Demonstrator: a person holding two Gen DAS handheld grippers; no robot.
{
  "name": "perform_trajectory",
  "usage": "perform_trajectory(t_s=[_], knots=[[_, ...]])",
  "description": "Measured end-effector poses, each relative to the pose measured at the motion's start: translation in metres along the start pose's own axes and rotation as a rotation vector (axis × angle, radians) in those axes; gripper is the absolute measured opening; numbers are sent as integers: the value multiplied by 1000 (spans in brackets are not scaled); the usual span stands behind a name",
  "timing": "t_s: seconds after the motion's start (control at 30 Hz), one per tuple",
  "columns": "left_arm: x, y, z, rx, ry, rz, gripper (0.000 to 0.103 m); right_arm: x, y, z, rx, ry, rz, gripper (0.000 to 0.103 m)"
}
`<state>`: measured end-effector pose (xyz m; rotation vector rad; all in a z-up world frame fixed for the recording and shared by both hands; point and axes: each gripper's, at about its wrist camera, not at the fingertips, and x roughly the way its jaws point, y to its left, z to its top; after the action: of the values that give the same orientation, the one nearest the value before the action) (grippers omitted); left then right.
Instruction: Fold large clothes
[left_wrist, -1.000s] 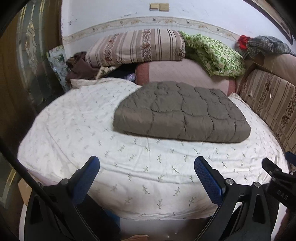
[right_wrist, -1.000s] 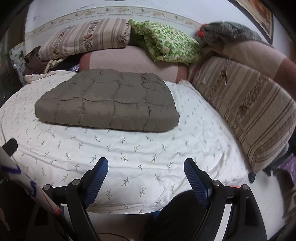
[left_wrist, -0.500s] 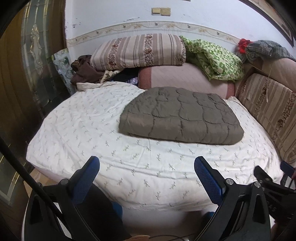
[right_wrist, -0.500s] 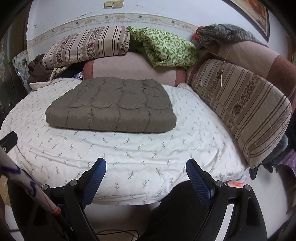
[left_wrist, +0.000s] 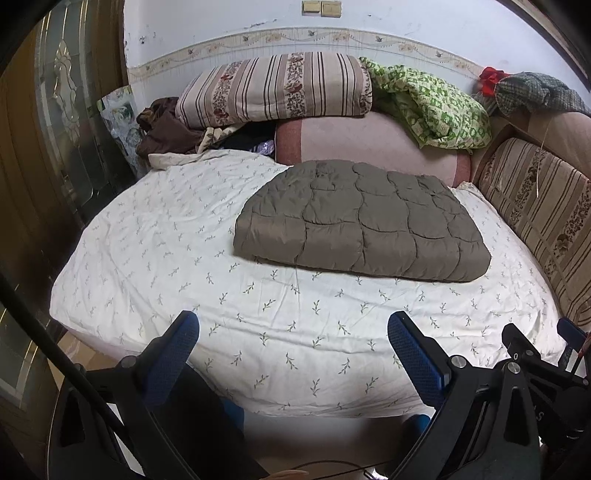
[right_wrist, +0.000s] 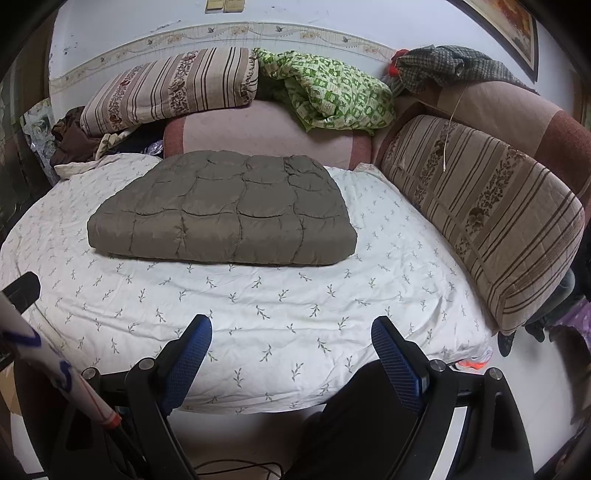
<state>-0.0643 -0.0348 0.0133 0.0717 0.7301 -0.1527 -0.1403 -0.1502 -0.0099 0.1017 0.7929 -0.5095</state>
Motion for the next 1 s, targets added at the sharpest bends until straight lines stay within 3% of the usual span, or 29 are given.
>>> perform_trajectory(t_s=[1.0], knots=[[43,8,10,-6,92,2,102,49,14,17,-4,89,32,92]])
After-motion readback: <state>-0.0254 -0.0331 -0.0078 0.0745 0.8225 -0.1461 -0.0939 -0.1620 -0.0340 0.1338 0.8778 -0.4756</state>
